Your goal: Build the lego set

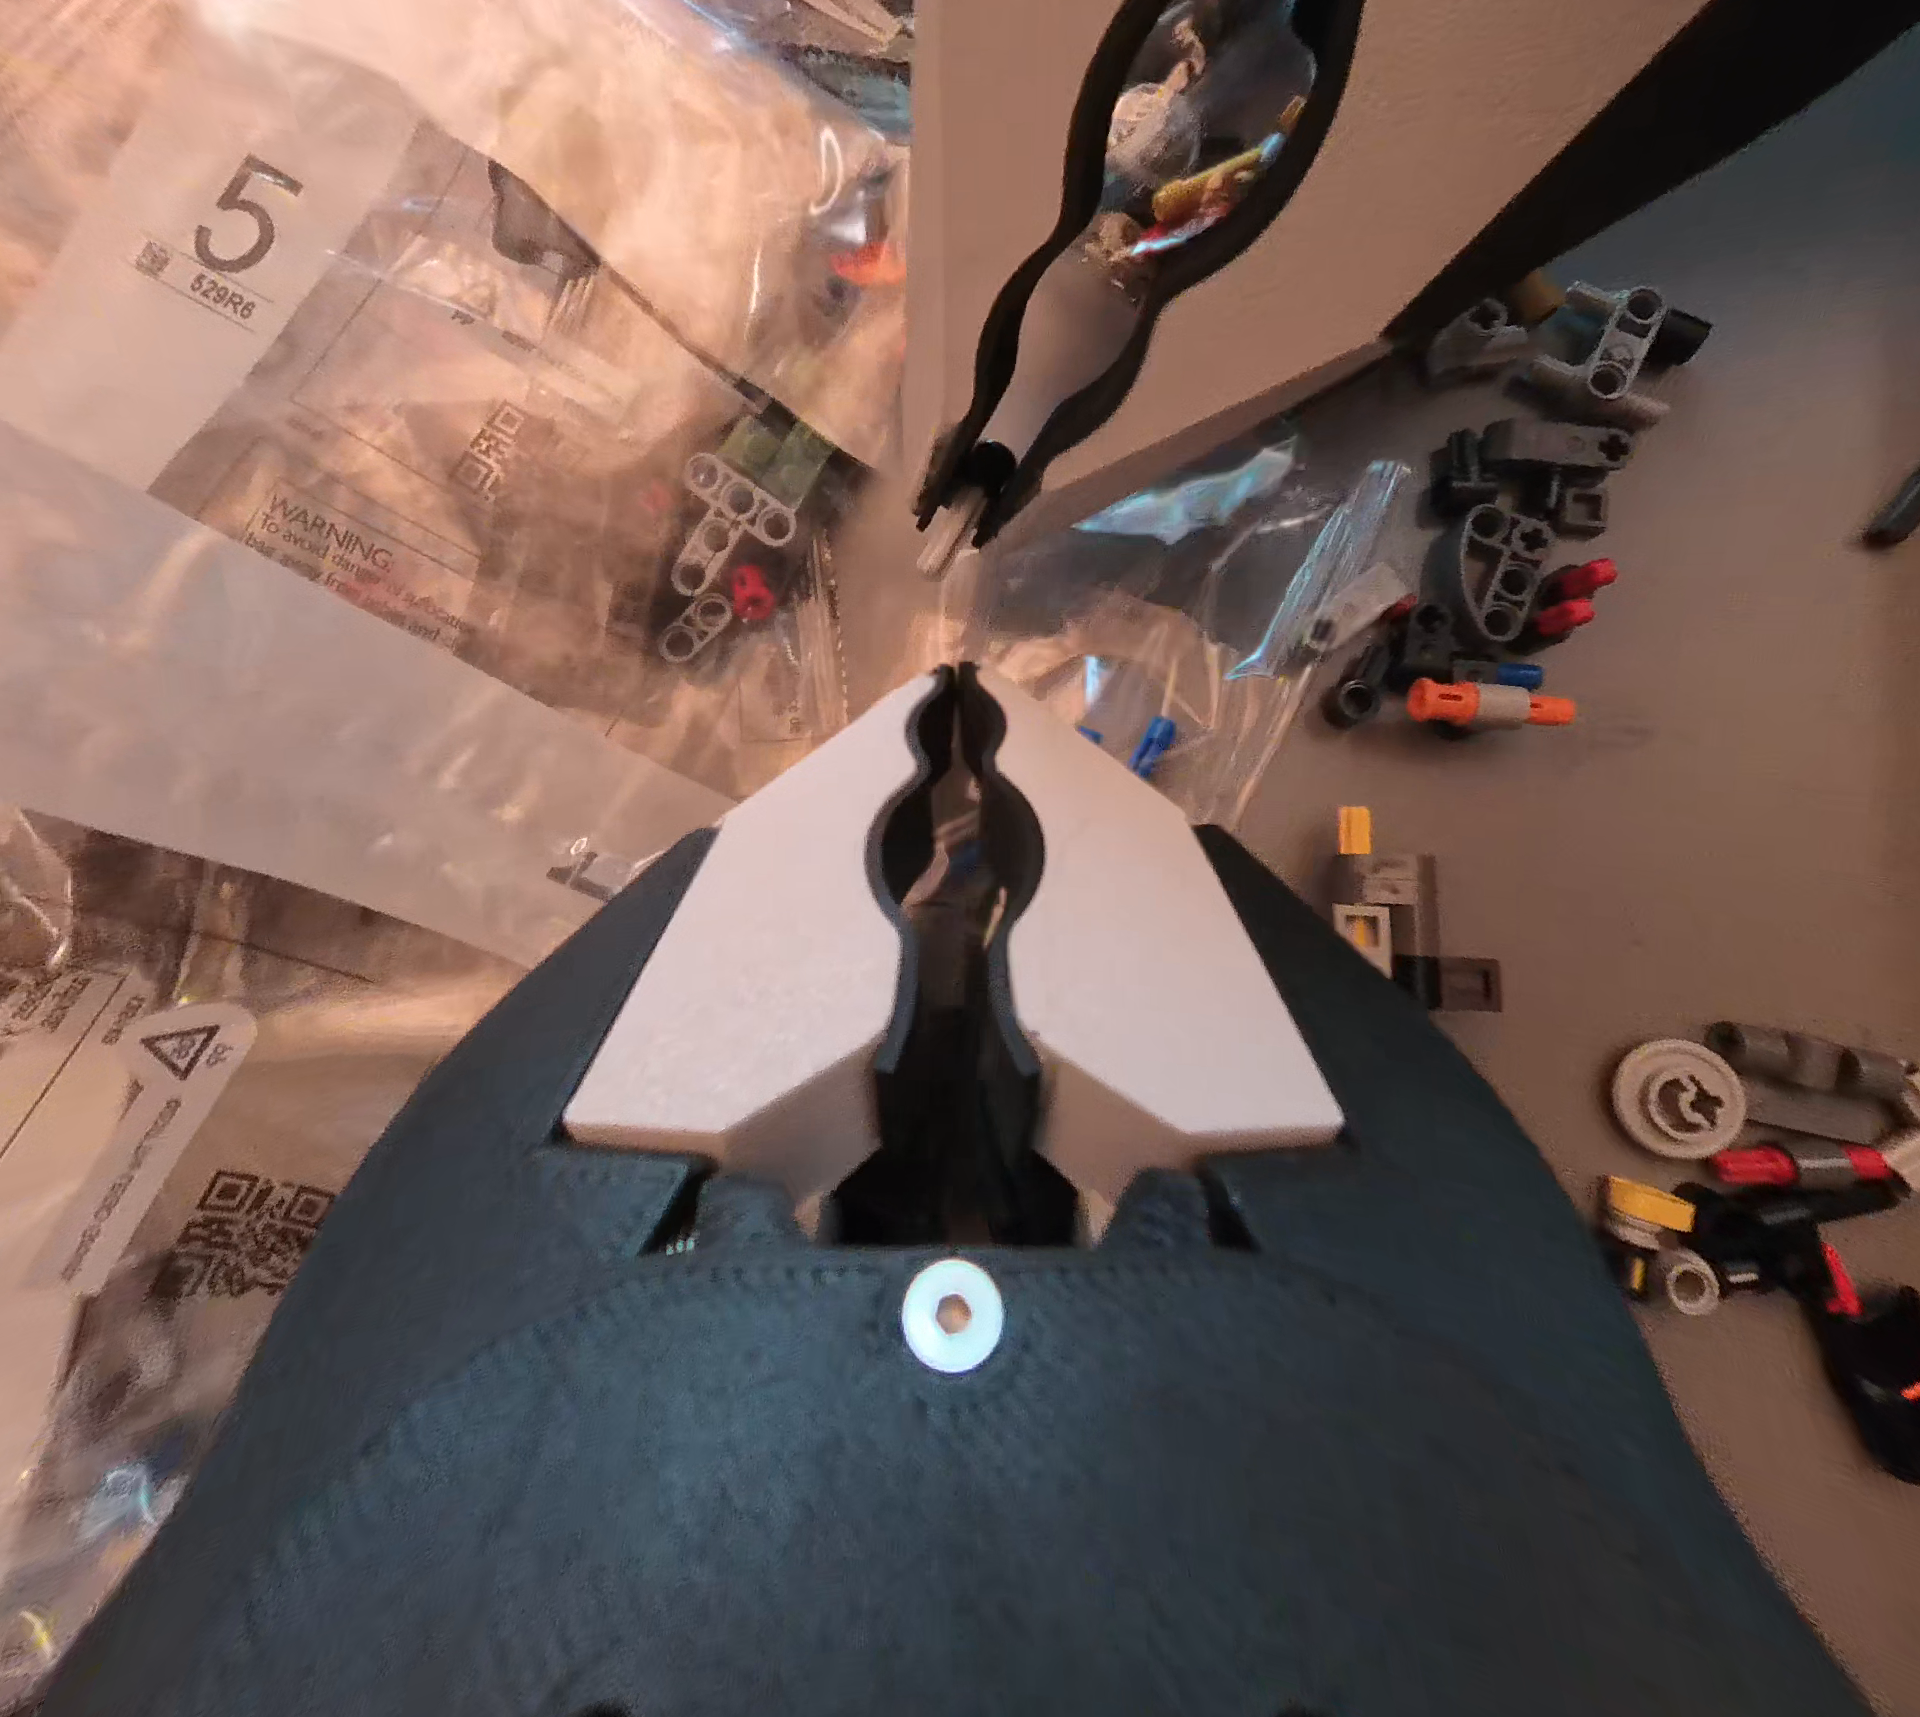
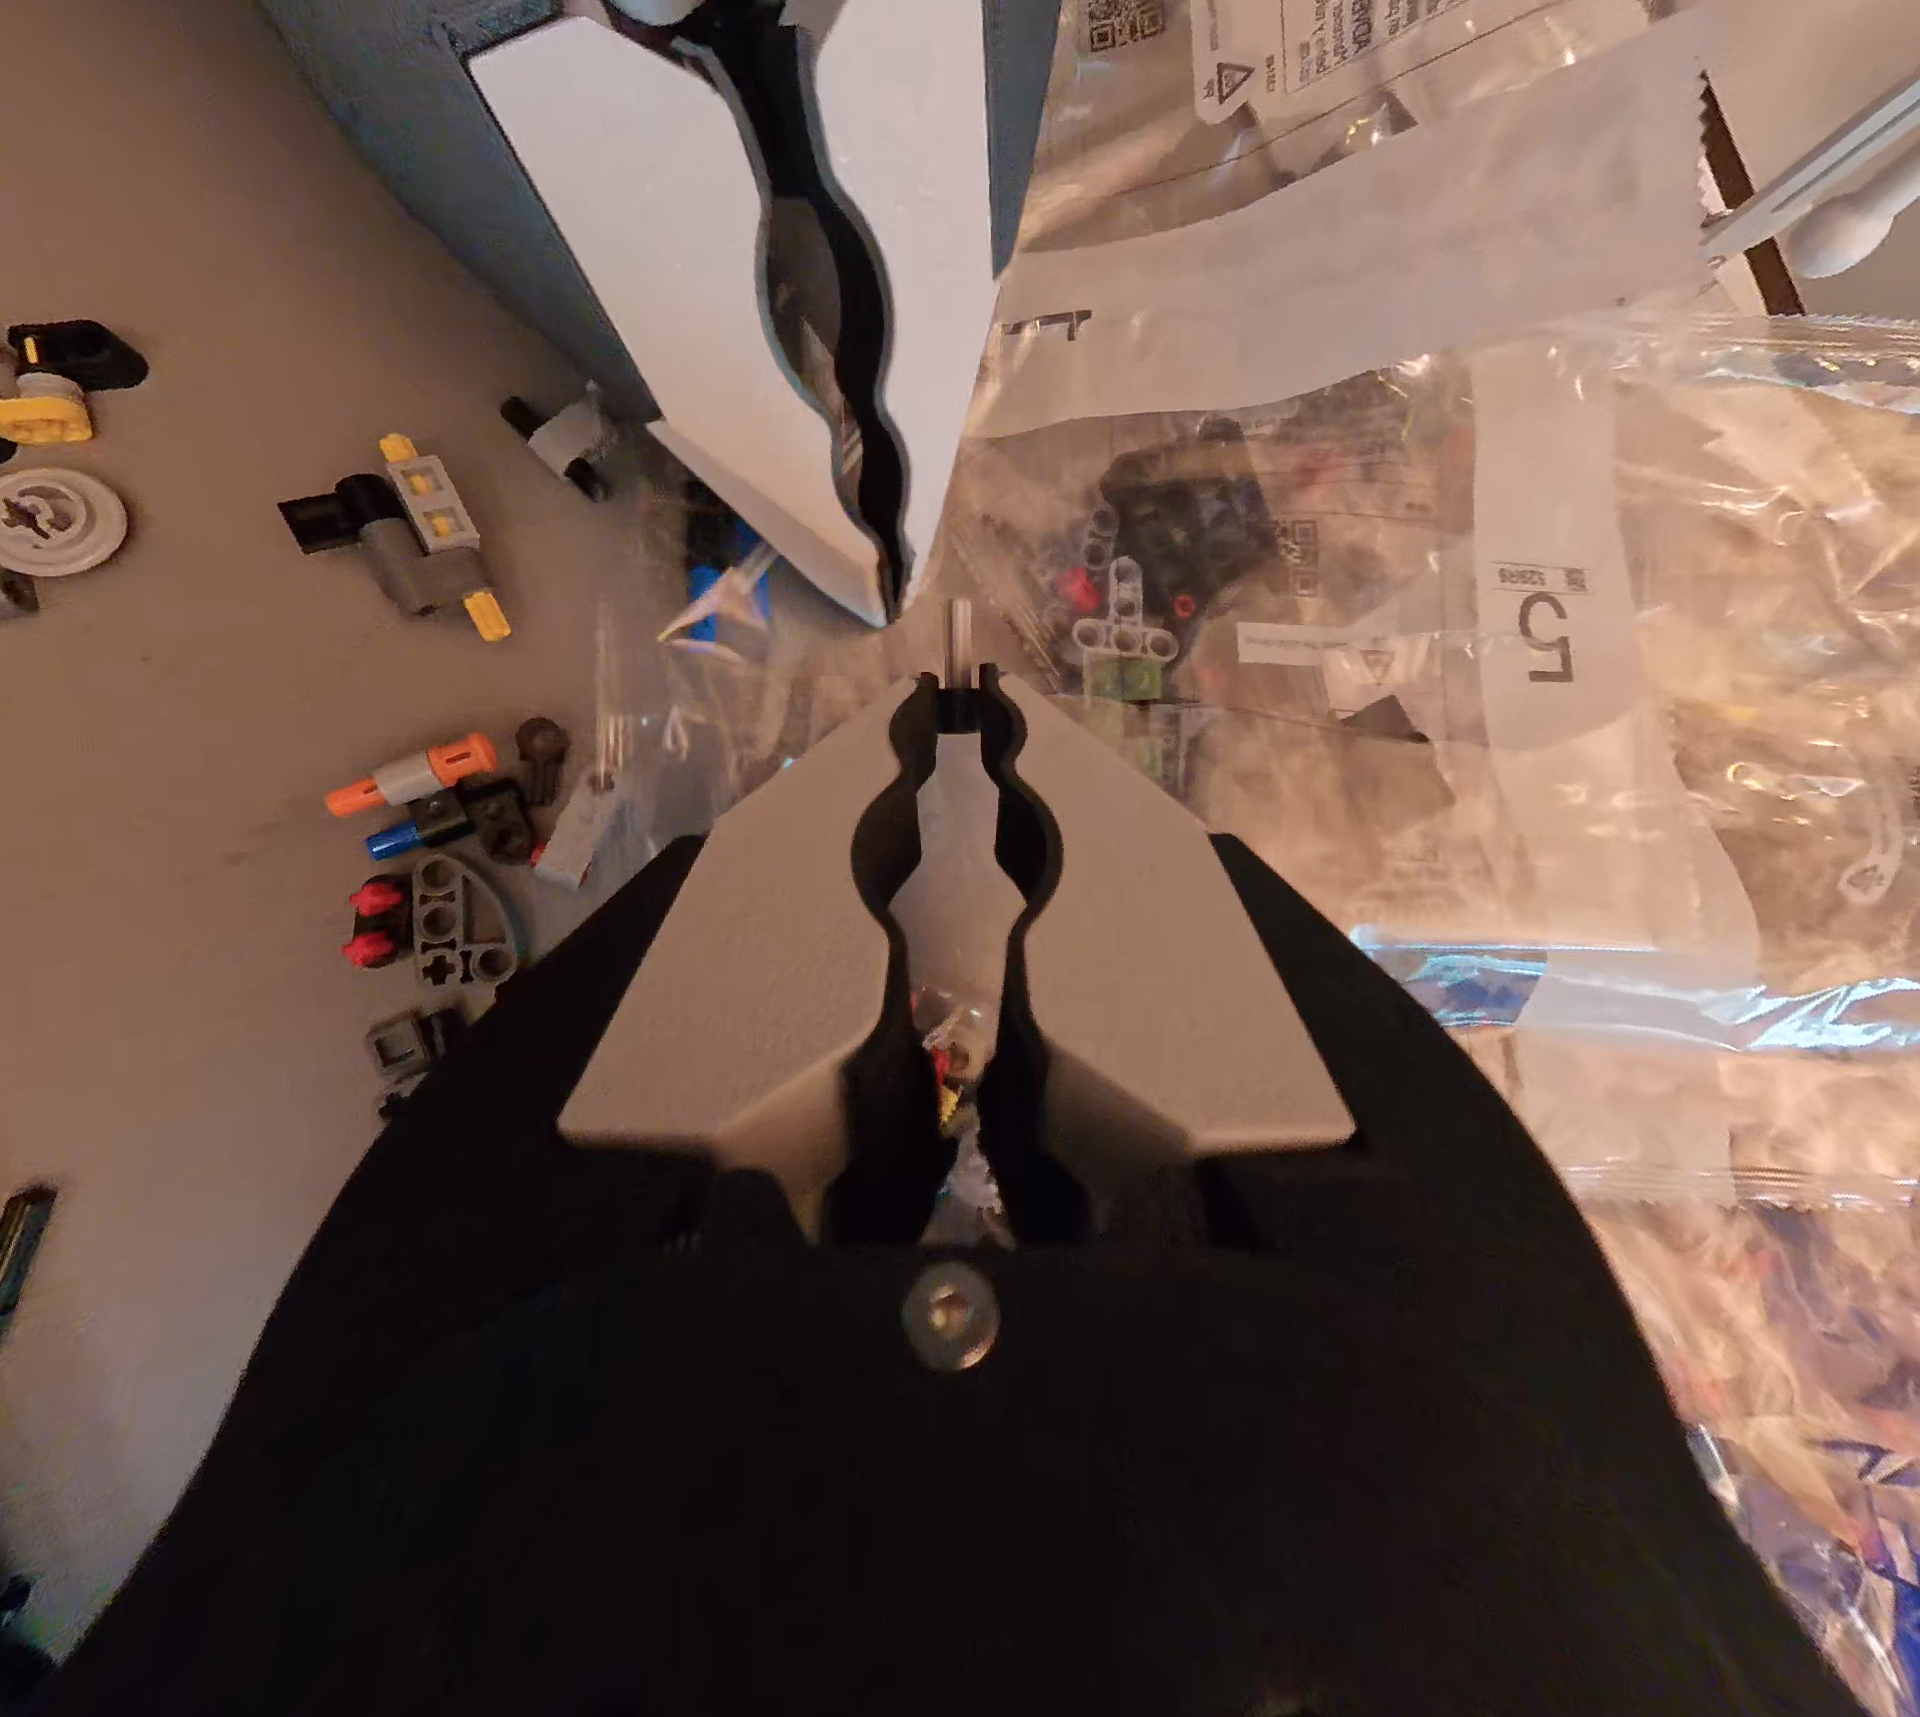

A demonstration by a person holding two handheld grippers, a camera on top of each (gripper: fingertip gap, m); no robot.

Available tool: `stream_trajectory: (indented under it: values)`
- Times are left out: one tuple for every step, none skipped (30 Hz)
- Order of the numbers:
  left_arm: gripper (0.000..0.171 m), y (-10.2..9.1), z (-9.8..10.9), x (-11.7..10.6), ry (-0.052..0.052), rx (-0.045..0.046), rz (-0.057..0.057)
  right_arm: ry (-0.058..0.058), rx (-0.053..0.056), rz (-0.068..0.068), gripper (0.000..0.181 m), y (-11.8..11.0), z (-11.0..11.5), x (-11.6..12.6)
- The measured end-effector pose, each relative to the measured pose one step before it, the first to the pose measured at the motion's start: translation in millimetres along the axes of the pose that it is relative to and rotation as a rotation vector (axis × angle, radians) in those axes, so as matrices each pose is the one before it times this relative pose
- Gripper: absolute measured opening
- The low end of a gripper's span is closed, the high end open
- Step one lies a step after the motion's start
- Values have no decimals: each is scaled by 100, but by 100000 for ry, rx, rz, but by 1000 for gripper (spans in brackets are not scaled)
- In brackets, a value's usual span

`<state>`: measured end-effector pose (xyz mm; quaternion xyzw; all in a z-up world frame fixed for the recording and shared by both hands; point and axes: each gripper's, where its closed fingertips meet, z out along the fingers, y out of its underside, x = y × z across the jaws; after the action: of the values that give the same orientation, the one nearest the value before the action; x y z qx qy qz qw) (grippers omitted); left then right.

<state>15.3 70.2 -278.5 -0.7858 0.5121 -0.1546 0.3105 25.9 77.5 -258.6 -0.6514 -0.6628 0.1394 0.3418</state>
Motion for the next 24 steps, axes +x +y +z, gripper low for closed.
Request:
stream_trajectory:
  values:
    - [0,-2,-11,-6,164,287,243,50,74,86,5,3,-21,38]
    - [0,12,-22,34,634,327,-23,-26,82,111,5,10,-43,20]
    - [0,-3,-53,48,705,384,89,-96,98,132,5,-1,-38,-2]
    - [0,-14,-70,-42,137,430,-153,-59,229,29,5,-29,-60,-21]
    - [0,-8,-84,-74,-196,306,-171,-252,488,40,5,-69,-76,-40]
    - [0,28,-76,-81,-232,43,-16,-618,717,320,5,-97,-67,-78]
    - [0,-33,-97,-75,-254,425,-44,-584,731,499,5,-88,-79,-54]
    - [0,-148,-147,-100,-309,1048,-322,-122,511,433,5,-50,-82,32]
    - [0,-151,-184,-87,-127,1032,-494,237,264,443,5,1,-92,108]
    - [0,-94,-162,-12,274,625,-346,228,81,618,5,33,-65,105]
    - [0,-95,-135,0,214,808,-349,71,-35,635,5,54,-36,83]
    - [0,-84,-123,-28,13,652,-348,-10,-95,369,5,57,-22,45]
    - [0,-40,-101,-131,-705,235,27,68,-211,72,5,53,-14,33]
    - [0,-22,-99,-151,-826,158,67,150,-155,-153,5,34,-15,11]
    - [0,-8,-98,-88,-365,182,-165,-92,-71,-133,5,24,-21,-11]
    - [0,72,-69,-68,-183,-163,-106,-159,-117,37,5,23,-1,-27]
    - [0,47,-83,-131,-557,15,-102,21,-186,133,5,50,5,28]
    - [0,-68,-137,-153,-673,611,-130,140,-227,189,5,63,11,48]
    - [0,-177,-168,-70,-65,1215,-451,45,-113,190,5,41,-4,31]
    - [0,-169,-168,2,530,1279,-730,-153,65,184,5,8,-1,-3]
    - [0,-159,-168,-85,-235,1225,-356,-108,-63,173,5,18,10,-1]
    - [0,-180,-162,-138,-705,1158,-31,32,-250,98,5,42,24,17]
    - [0,-210,-171,-28,-5,1271,-121,-147,-208,106,5,42,32,-20]
    - [0,-283,-173,76,647,1822,-270,-243,-204,332,5,44,42,-11]
